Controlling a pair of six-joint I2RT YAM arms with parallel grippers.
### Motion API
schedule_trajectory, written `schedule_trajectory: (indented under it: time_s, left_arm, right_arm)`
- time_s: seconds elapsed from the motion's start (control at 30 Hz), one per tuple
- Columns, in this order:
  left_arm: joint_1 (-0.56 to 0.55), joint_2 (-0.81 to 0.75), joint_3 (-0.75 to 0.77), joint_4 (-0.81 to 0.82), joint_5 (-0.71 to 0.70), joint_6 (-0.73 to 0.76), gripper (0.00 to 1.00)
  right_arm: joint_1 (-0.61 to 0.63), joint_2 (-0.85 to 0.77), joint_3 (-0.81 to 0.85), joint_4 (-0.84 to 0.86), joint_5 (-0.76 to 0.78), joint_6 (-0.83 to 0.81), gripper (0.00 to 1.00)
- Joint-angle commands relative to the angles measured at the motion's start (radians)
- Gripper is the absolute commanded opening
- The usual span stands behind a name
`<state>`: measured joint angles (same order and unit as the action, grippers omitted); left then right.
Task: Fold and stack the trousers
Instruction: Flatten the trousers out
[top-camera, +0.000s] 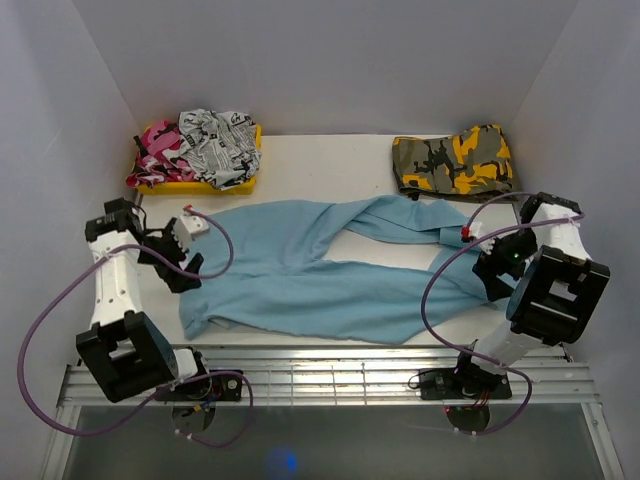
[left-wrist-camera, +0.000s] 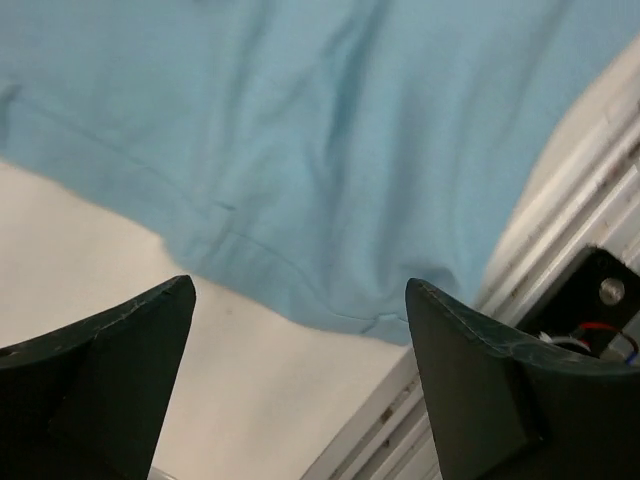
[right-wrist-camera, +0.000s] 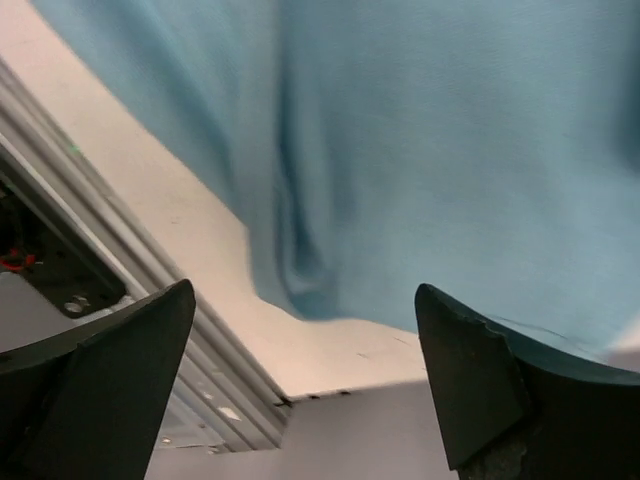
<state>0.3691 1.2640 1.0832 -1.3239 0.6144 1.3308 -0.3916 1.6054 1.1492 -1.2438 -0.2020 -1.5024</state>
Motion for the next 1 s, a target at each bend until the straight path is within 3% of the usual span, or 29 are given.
schedule_trajectory:
  time_s: [0.0,0.1,0.27,0.47,0.73,0.83,0.9,0.97]
  left_arm:
    - [0.079,0.124,0.191,0.044,0.16,-0.218,0.97]
    - [0.139,0.264,0.282,0.162,0.18,-0.353,0.97]
    - [0.128,0.392,0.184,0.483,0.041,-0.668,0.89]
    - [0.068,0.478,0.115,0.779,-0.08,-0.934,0.68]
    - [-0.025,0.743,0.254,0.836,-0.209,-1.096,0.44]
    - [-0.033,0.845,0.38,0.818,-0.254,-1.14,0.24]
    - [-0.033,0.928,0.447,0.818,-0.31,-1.162,0.04]
    - [-0.012,0.986,0.559,0.81,-0.334,-1.182,0.0]
  right_arm:
    - [-0.003,-0.007,0.253,-0.052,-0.088,0.034,0.97]
    - [0.01,0.037,0.374,-0.066,-0.201,0.134,0.95]
    - [0.108,0.071,0.405,0.004,-0.247,0.301,0.88]
    - [0.157,0.132,0.423,0.112,-0.293,0.488,0.86]
    - [0.212,0.133,0.36,0.043,-0.258,0.459,0.86]
    - [0.214,0.122,0.328,0.041,-0.196,0.455,0.88]
    - [0.205,0.108,0.32,0.041,-0.174,0.449,0.89]
    - [0.177,0.1,0.337,0.043,-0.157,0.449,0.9]
